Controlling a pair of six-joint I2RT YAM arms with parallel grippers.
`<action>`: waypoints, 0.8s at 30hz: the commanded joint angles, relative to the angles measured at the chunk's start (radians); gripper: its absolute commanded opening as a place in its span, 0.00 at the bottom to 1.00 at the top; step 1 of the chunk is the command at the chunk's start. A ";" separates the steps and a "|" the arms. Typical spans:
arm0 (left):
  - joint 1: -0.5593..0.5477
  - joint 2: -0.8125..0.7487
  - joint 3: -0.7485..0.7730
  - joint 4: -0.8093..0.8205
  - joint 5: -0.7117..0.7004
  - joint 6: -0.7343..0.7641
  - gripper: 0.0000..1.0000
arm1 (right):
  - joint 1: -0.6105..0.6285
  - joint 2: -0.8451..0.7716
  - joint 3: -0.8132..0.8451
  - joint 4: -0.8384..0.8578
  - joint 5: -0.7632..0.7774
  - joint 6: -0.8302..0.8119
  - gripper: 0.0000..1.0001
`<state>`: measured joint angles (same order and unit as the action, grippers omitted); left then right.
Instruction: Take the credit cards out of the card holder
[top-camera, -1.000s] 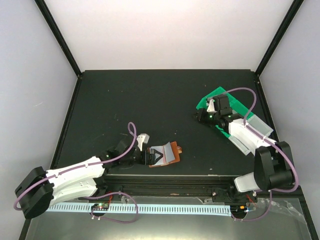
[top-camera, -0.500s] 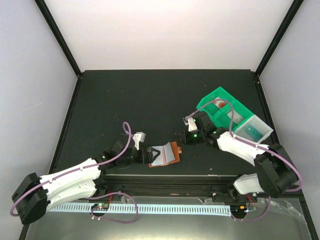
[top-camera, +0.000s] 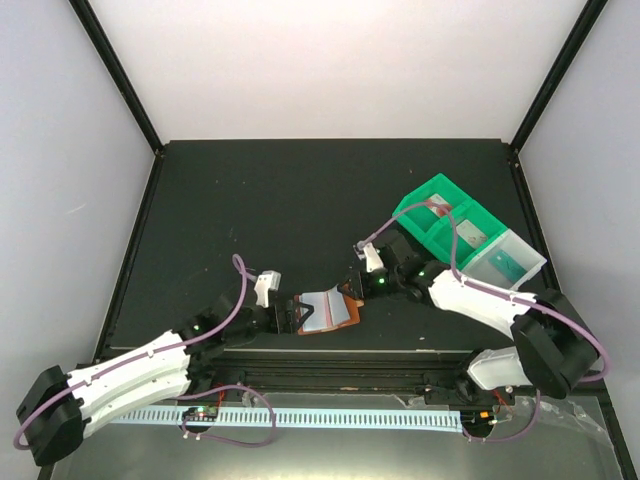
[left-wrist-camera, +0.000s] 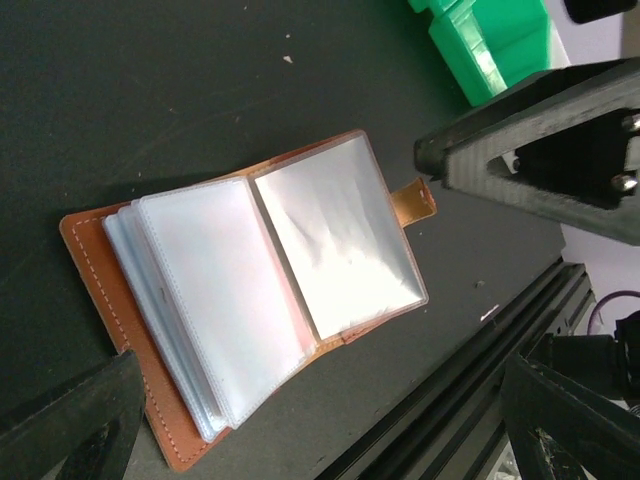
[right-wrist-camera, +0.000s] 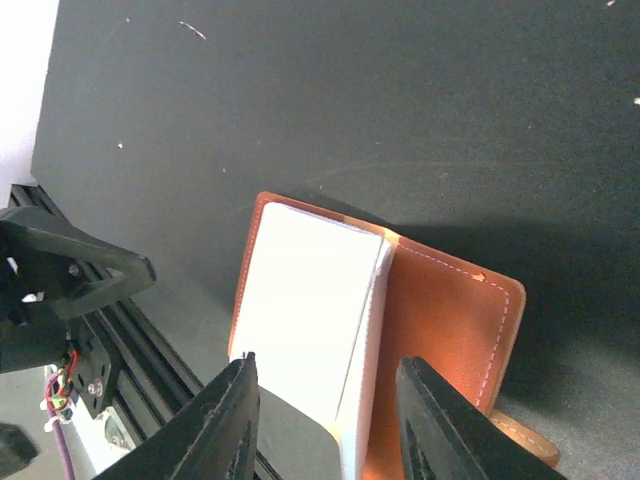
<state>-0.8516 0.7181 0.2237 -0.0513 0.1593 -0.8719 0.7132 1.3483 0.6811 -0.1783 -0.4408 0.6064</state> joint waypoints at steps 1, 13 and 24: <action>0.006 -0.018 0.005 0.049 -0.022 -0.015 0.99 | 0.016 0.033 -0.008 0.024 0.025 -0.011 0.39; 0.006 0.078 -0.017 0.216 0.062 -0.053 0.99 | 0.070 0.107 -0.033 0.020 0.135 -0.005 0.24; 0.008 0.200 0.003 0.291 0.088 -0.045 0.99 | 0.103 0.110 -0.131 0.134 0.175 0.085 0.13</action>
<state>-0.8509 0.8845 0.2089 0.1764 0.2253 -0.9211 0.8040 1.4559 0.5781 -0.1123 -0.3027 0.6502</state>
